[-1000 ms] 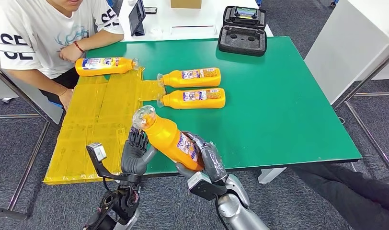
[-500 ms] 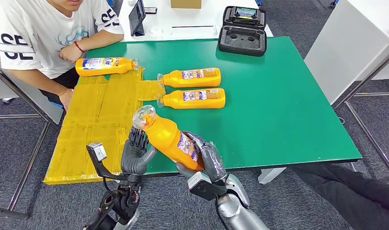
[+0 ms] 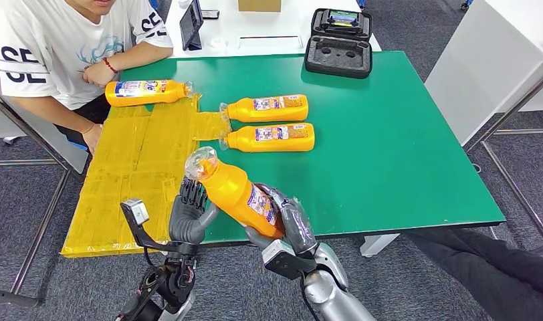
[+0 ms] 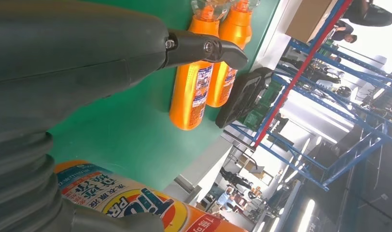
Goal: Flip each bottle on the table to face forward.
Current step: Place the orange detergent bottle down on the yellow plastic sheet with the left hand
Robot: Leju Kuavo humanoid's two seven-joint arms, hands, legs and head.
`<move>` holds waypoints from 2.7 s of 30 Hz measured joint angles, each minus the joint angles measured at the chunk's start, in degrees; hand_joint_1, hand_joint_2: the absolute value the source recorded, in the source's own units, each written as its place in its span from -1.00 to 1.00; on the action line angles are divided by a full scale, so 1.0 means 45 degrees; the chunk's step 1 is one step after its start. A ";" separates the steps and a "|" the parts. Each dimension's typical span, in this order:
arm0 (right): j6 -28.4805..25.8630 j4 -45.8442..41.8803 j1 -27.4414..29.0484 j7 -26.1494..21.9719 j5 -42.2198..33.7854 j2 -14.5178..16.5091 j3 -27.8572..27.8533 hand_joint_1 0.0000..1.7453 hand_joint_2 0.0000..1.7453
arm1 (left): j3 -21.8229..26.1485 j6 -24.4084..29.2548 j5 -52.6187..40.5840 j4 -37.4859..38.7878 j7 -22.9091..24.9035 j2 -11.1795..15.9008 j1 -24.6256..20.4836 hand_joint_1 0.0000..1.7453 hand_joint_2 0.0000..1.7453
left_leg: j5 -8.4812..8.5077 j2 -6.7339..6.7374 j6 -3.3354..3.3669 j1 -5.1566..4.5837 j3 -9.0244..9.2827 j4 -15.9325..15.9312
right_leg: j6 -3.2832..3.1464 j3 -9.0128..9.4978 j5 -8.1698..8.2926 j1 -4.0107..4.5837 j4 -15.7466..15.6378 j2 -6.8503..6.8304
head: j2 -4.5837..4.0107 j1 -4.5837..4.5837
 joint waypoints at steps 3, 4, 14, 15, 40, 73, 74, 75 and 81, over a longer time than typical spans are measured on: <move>0.0000 -0.0001 0.0000 -0.0001 0.0000 0.0000 0.0000 1.00 1.00 | 0.0000 0.0000 0.0000 0.0000 0.0000 0.0000 0.0000 -1.00 1.00 | 0.0000 0.0000 0.0000 0.0000 0.0000 0.0000 | 0.0000 0.0000 0.0000 0.0000 0.0000 0.0000 | 0.0000 0.0000; 0.0000 -0.0001 0.0000 0.0000 0.0000 0.0000 0.0000 1.00 1.00 | 0.0000 0.0000 0.0000 0.0000 -0.0001 0.0000 0.0000 -1.00 1.00 | 0.0000 0.0000 0.0000 0.0000 0.0000 0.0000 | 0.0000 0.0000 0.0000 0.0000 0.0000 0.0000 | 0.0000 0.0000; 0.1044 -0.1639 0.1229 0.0482 -0.0402 -0.0226 -0.1453 1.00 1.00 | -0.0127 -0.0214 0.0397 0.0000 0.0380 0.0094 0.0448 -1.00 1.00 | -0.0012 -0.0008 0.0013 -0.0002 -0.0016 0.0000 | 0.0002 -0.0009 -0.0003 -0.0004 -0.0003 -0.0007 | 0.0000 -0.0001; 0.1172 -0.1809 0.1351 0.0493 -0.0344 -0.0240 -0.1678 1.00 1.00 | -0.0157 -0.0217 0.0429 0.0000 0.0352 0.0112 0.0480 -1.00 1.00 | -0.0015 -0.0007 0.0016 -0.0003 -0.0017 0.0000 | 0.0002 -0.0010 -0.0003 -0.0004 -0.0004 -0.0006 | 0.0000 0.0000; 0.1350 -0.2752 0.1935 0.0493 -0.0083 -0.0228 -0.2660 1.00 1.00 | -0.0329 -0.0346 0.0440 -0.0030 0.0375 0.0170 0.0618 -1.00 1.00 | -0.0013 -0.0004 0.0018 -0.0003 -0.0013 0.0000 | 0.0001 -0.0006 -0.0002 -0.0003 -0.0004 -0.0006 | 0.0000 0.0000; 0.2079 -0.2133 0.1661 0.0953 0.0841 0.0216 -0.2951 1.00 1.00 | -0.2141 -0.1310 -0.0661 -0.1229 0.1174 0.0387 0.0676 -1.00 1.00 | -0.0013 -0.0005 0.0018 -0.0003 -0.0013 0.0000 | 0.0001 -0.0007 -0.0002 -0.0002 -0.0003 -0.0008 | 0.0000 -0.0003; 0.2081 -0.2133 0.1662 0.0993 0.0863 0.0222 -0.2916 1.00 1.00 | -0.2176 -0.1276 -0.0664 -0.1097 0.1325 0.0364 0.0624 -1.00 1.00 | -0.0013 -0.0005 0.0018 -0.0002 -0.0013 0.0000 | 0.0001 -0.0007 -0.0002 -0.0002 -0.0003 -0.0008 | 0.0000 -0.0002; 0.2086 -0.2133 0.1663 0.1023 0.0878 0.0229 -0.2873 1.00 1.00 | -0.2199 -0.1246 -0.0648 -0.0968 0.1450 0.0335 0.0582 -1.00 1.00 | -0.0013 -0.0004 0.0018 -0.0002 -0.0013 0.0000 | 0.0001 -0.0007 -0.0002 -0.0002 -0.0003 -0.0008 | 0.0000 -0.0002; 0.2215 -0.2047 0.1660 0.1125 0.0837 0.0271 -0.2630 1.00 1.00 | -0.2223 -0.1199 -0.0204 -0.0300 0.1824 0.0143 0.0380 -1.00 1.00 | -0.0014 -0.0005 0.0018 -0.0003 -0.0013 0.0000 | 0.0002 -0.0007 -0.0002 -0.0002 -0.0003 -0.0008 | 0.0000 -0.0002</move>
